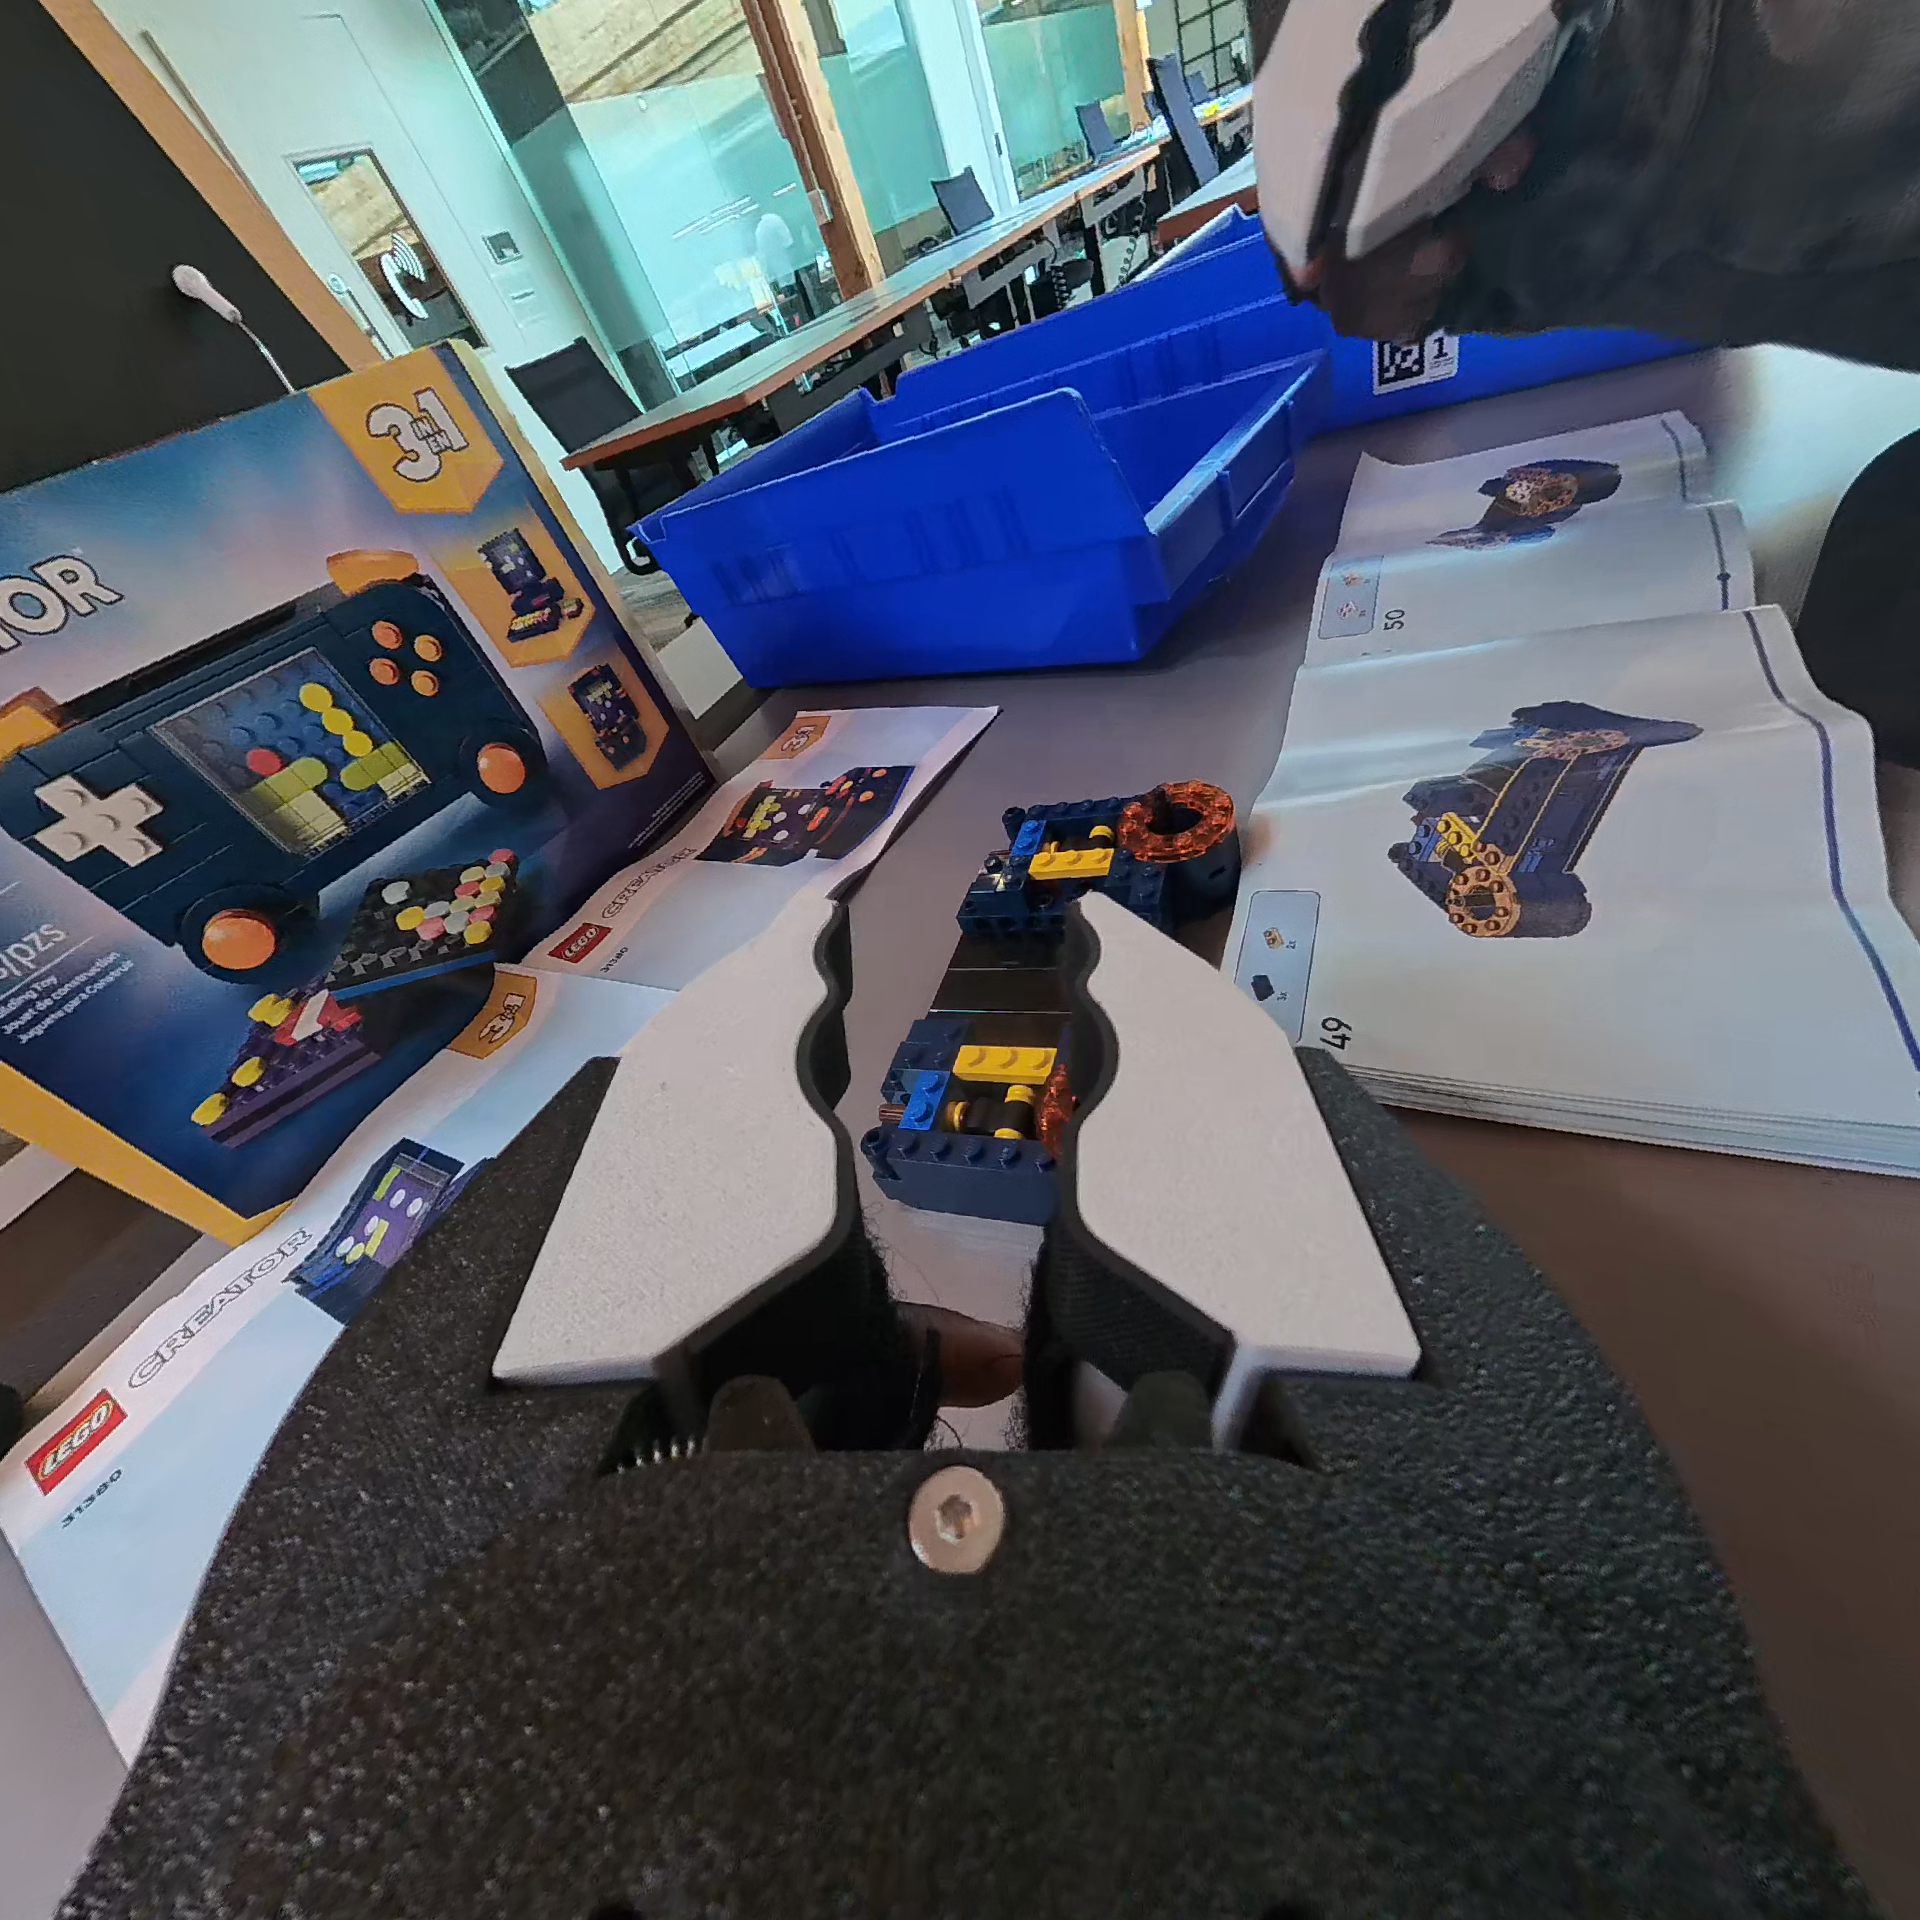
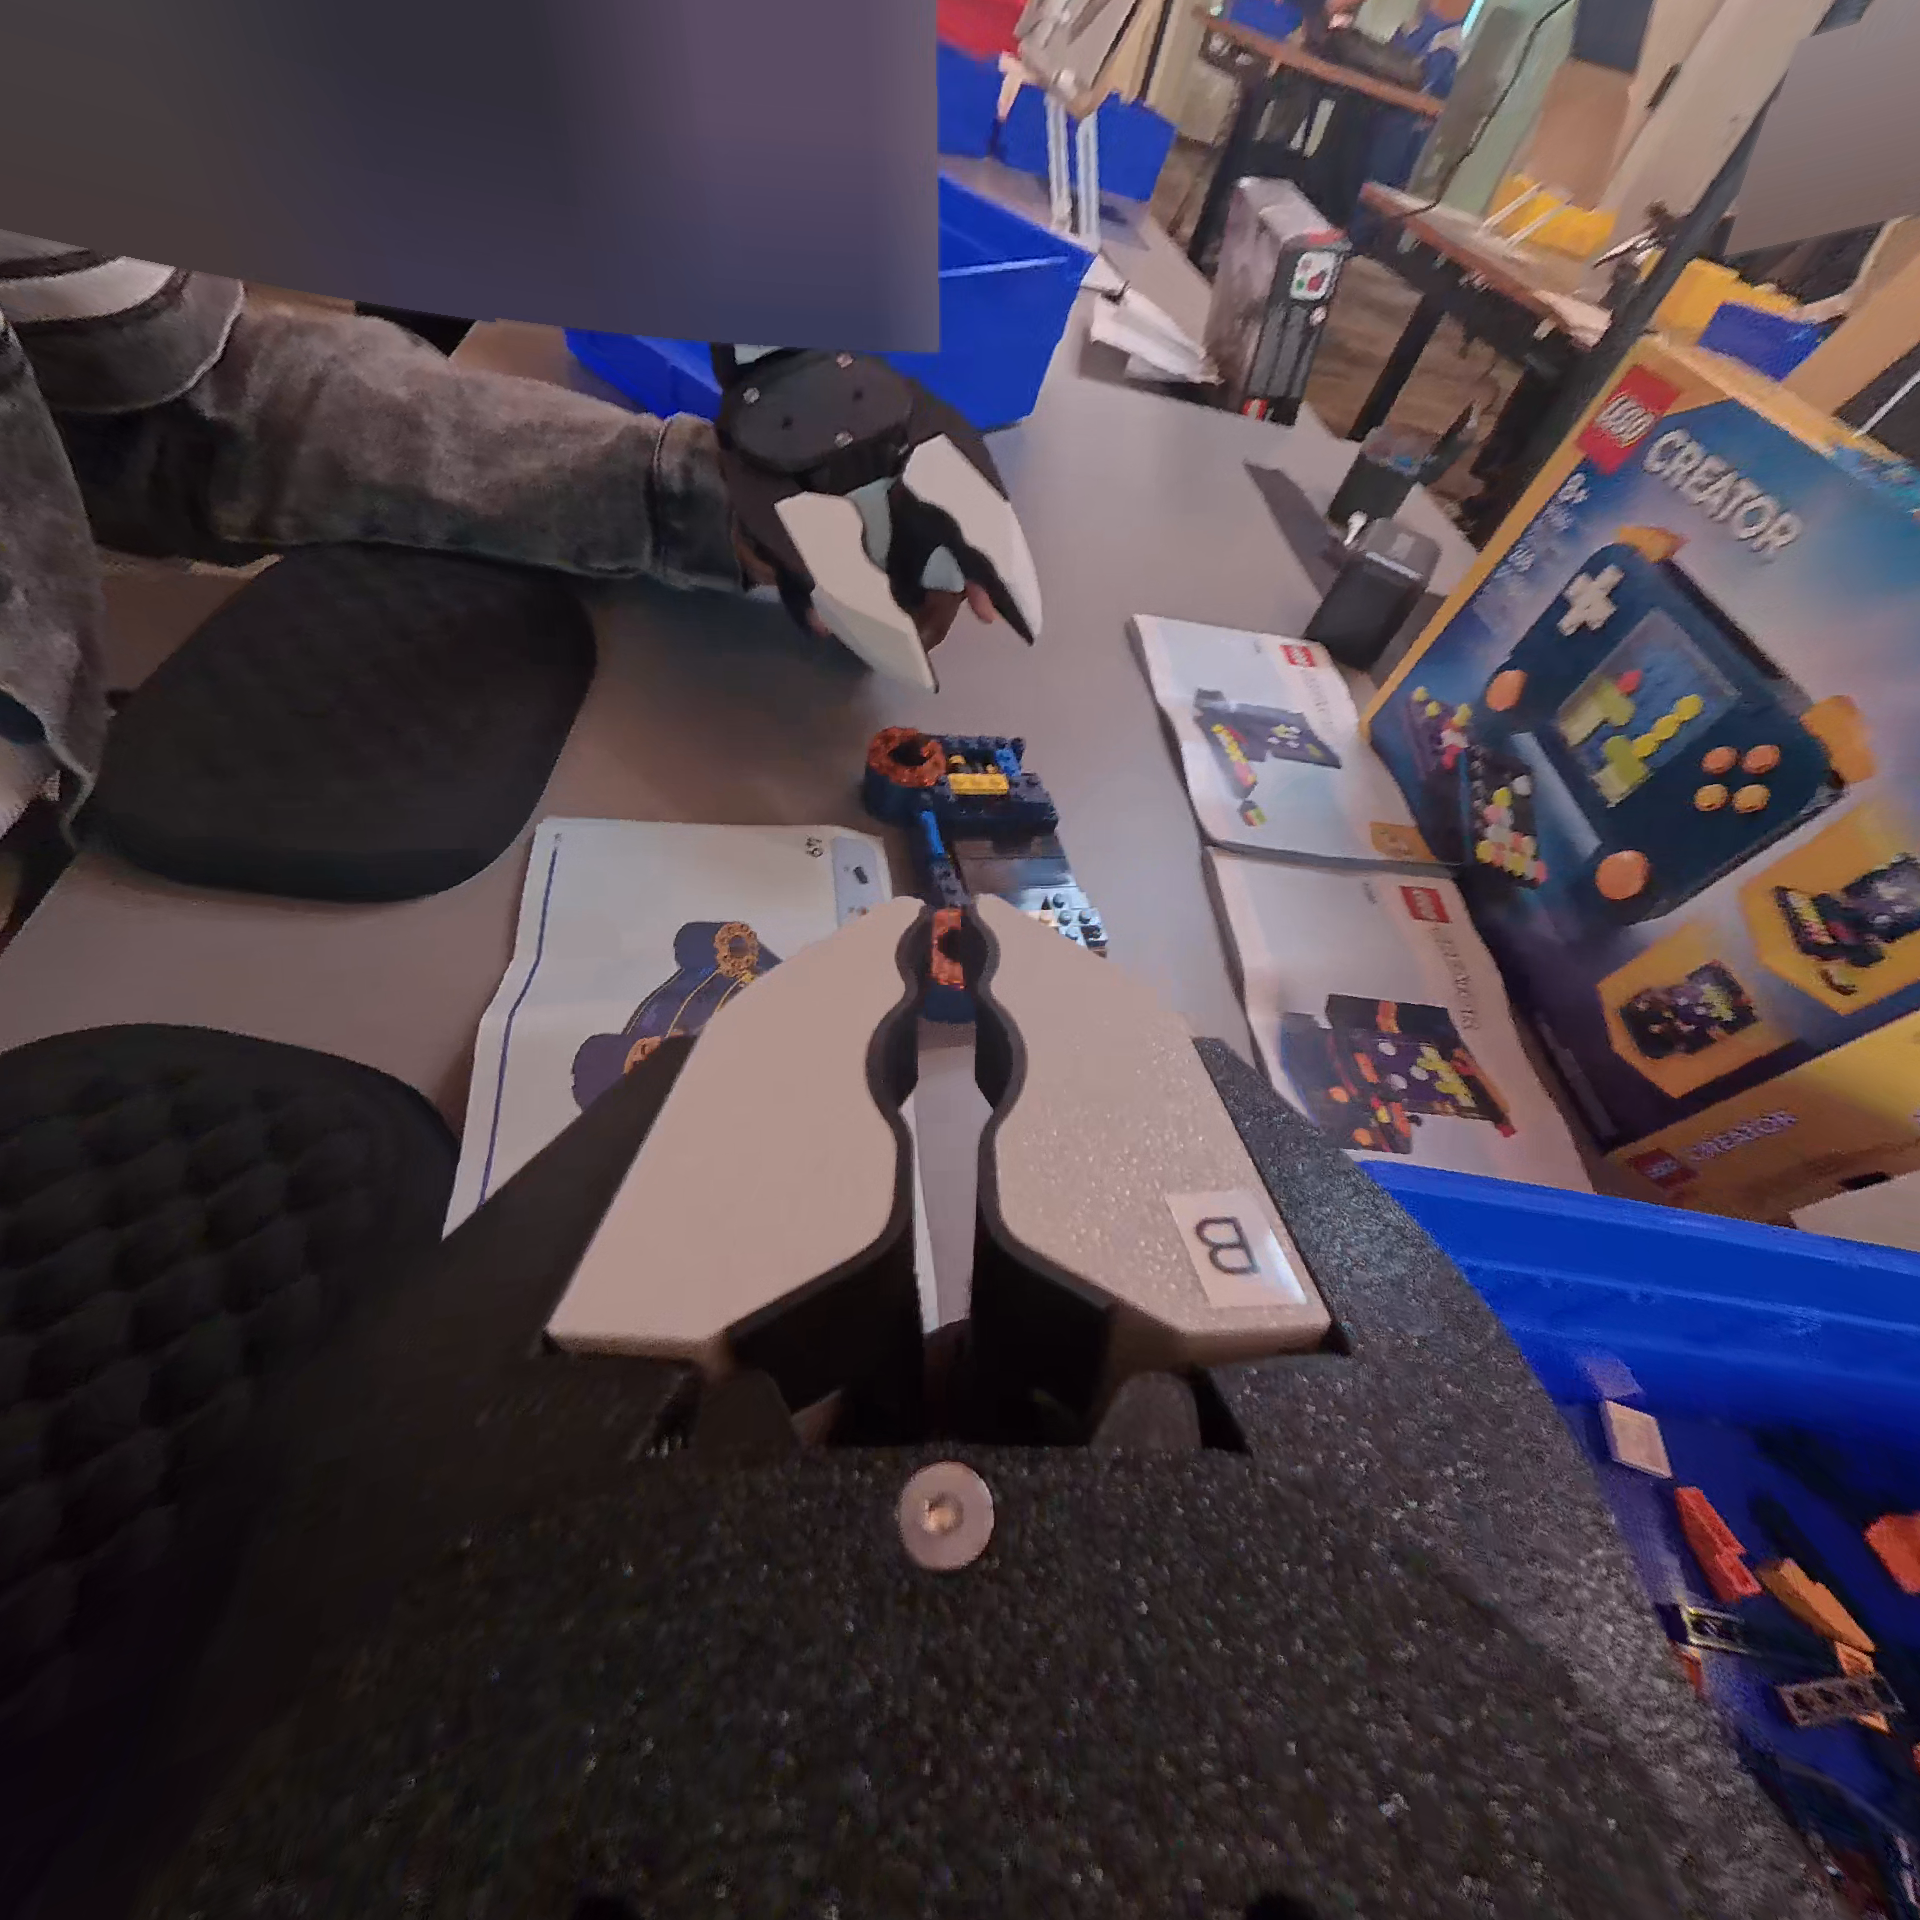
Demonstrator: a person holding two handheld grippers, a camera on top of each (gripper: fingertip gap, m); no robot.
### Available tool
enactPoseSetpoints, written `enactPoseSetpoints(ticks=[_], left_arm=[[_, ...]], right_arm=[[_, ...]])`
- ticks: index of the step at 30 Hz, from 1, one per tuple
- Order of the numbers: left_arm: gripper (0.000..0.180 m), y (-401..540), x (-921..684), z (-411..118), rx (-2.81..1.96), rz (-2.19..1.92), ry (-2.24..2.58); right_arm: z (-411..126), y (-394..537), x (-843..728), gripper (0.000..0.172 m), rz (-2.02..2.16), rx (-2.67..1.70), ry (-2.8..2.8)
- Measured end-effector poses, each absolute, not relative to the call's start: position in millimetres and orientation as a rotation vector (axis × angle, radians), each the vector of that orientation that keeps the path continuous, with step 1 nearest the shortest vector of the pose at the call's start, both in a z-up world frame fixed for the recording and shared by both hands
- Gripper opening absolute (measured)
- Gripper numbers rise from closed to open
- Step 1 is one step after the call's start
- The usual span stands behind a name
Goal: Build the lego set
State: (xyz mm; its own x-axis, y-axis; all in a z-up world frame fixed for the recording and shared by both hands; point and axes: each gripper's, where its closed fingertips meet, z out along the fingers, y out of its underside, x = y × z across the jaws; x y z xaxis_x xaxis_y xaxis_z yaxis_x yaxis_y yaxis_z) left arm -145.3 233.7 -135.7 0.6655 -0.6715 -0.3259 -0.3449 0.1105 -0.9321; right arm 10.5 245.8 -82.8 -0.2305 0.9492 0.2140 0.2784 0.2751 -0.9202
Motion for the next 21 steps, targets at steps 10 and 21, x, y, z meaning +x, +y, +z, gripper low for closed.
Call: enactPoseSetpoints(ticks=[10,21], left_arm=[[0.039,234,-145,-136,-1.498,-0.291,0.890],[0.039,234,-145,-136,-1.498,-0.296,0.886]], right_arm=[[-101,234,6,0.010,1.043,-1.168,-1.793],[-132,193,-7,0.029,1.162,-1.191,-2.017]])
